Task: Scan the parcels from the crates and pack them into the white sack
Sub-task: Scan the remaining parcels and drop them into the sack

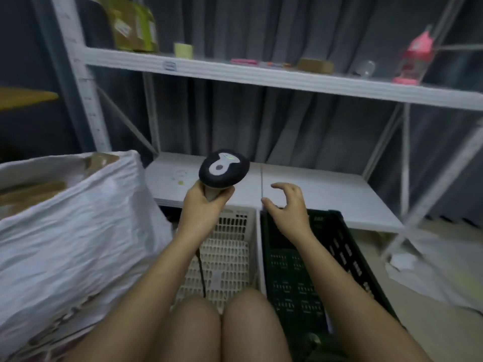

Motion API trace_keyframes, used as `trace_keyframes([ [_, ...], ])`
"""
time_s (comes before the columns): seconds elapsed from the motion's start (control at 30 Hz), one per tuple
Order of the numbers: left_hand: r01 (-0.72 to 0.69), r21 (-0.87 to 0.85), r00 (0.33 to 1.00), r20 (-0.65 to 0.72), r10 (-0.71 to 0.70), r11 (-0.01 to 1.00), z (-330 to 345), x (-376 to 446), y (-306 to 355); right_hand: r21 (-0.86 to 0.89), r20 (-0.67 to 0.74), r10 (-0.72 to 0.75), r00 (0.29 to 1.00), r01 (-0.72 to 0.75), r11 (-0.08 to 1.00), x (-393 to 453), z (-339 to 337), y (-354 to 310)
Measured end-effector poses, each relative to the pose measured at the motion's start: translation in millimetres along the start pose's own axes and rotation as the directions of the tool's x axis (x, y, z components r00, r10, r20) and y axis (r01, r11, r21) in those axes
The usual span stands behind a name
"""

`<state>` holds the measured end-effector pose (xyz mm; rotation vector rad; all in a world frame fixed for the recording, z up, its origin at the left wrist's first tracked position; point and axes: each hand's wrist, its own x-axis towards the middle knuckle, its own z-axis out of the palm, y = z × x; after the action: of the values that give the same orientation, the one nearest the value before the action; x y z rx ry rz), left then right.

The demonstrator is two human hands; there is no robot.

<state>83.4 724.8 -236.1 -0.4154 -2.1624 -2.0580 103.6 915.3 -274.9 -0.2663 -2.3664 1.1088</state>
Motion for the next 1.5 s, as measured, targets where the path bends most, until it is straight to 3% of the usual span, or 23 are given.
trace_keyframes([
  [0.2, 0.098, 0.075, 0.95, 0.29, -0.115, 0.992, 122.2, -0.7, -50.8, -0.025, -0.105, 0.356, 0.928, -0.361, 0.932, -37.0, -53.2, 149.3],
  [0.33, 0.156, 0.162, 0.881, 0.424, -0.211, 0.974, 181.5, 7.5, -105.4, -0.122, -0.101, 0.585, 0.805, -0.594, 0.795, -61.2, -59.2, 257.1],
  [0.5, 0.236, 0.223, 0.795, 0.515, -0.32, 0.946, 229.1, 19.8, -174.3, -0.234, -0.06, 0.765, 0.642, -0.754, 0.614, -79.1, -45.6, 368.2],
  [0.73, 0.296, 0.275, 0.748, 0.529, -0.401, 0.915, 262.6, 27.7, -235.9, -0.446, -0.062, 0.872, 0.486, -0.795, 0.411, -78.6, -18.4, 444.1],
  [0.87, 0.311, 0.289, 0.726, 0.543, -0.423, 0.905, 266.7, 30.1, -253.7, -0.468, -0.09, 0.934, 0.347, -0.842, 0.268, -86.3, -8.3, 464.7],
  [0.97, 0.328, 0.275, 0.723, 0.543, -0.427, 0.904, 263.1, 31.9, -260.8, -0.494, -0.136, 0.938, 0.32, -0.842, 0.216, -86.8, -4.5, 470.4],
  [1.07, 0.348, 0.268, 0.729, 0.525, -0.439, 0.898, 258.7, 31.9, -265.3, -0.616, -0.094, 0.96, 0.265, -0.773, 0.153, -83.0, -4.2, 464.4],
  [1.13, 0.36, 0.263, 0.732, 0.515, -0.446, 0.895, 254.3, 30.3, -265.3, -0.645, -0.091, 0.958, 0.273, -0.749, 0.152, -81.3, -1.5, 460.1],
  [1.3, 0.381, 0.235, 0.76, 0.471, -0.448, 0.894, 240.1, 23.6, -254.2, -0.692, -0.089, 0.921, 0.378, -0.689, 0.216, -79.9, 2.8, 434.9],
  [1.43, 0.383, 0.223, 0.786, 0.431, -0.443, 0.896, 223.2, 17.3, -240.8, -0.637, -0.021, 0.879, 0.476, -0.684, 0.355, -79.0, -3.0, 406.0],
  [1.5, 0.365, 0.247, 0.793, 0.423, -0.439, 0.898, 212.1, 15.1, -232.4, -0.571, 0.023, 0.83, 0.557, -0.674, 0.469, -74.5, -5.0, 385.7],
])
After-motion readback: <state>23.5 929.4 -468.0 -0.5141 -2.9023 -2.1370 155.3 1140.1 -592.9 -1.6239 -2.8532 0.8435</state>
